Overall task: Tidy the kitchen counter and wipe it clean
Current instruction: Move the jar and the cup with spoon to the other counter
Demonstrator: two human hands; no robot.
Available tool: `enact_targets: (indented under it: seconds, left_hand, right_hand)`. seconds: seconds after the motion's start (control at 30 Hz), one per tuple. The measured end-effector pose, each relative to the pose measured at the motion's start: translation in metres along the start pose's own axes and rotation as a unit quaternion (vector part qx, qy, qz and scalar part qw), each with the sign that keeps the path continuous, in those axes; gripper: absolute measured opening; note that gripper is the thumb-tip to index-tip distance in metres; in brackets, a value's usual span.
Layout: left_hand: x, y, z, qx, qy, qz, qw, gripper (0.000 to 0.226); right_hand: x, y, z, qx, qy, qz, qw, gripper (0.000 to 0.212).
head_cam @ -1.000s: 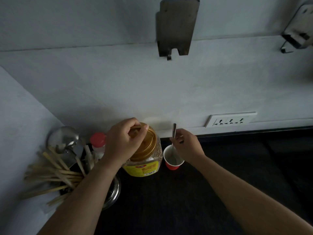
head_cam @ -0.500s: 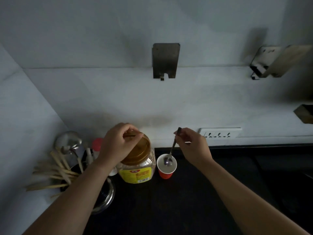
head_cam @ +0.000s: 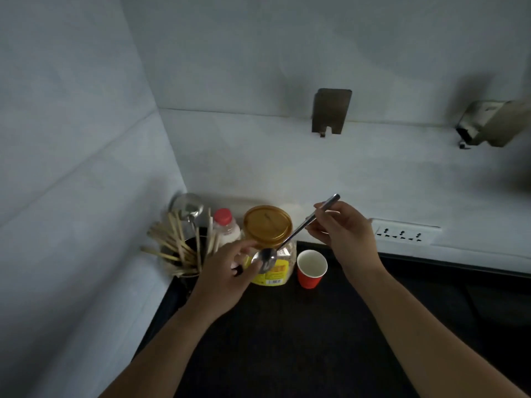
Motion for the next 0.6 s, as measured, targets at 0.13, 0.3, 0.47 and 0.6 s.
enact_targets:
  seconds: [0.13, 0.3, 0.47, 0.6]
  left_hand:
    - [-0.023, -0.01, -0.029, -0.011, 0.031, -0.047, 0.998, 0.017]
    - [-0.035, -0.021, -0.063, 0.001, 0.086, -0.086, 0.993, 0.011]
    - [-0.045, -0.032, -0.054, -0.03, 0.055, -0.121, 0.991, 0.019]
    - [-0.049, -0.04, -0.055, -0.045, 0.051, -0.13, 0.989, 0.013]
  right_hand:
    - [-0.001, 0.009, 0.029, 0.002, -0.028, 0.025, 0.999, 0.009]
    - [0.0, 0.022, 0.06, -0.043, -0.059, 0.045, 0.996, 0.009]
    - [-0.001, 0.019, 0.079, -0.027, -0.057, 0.026, 0.998, 0.006]
    - [0.001, 0.022, 0.081, -0.043, -0.056, 0.027, 0.997, 0.007]
Point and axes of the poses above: each hand's wrist, its own x-axis towards the middle knuckle, its own z-axis out of the palm, y = z × x, the point moved 9 cm from there along x, towards the middle knuckle, and after that the axes turned 10 degrees about z, right-handed, at the moved point
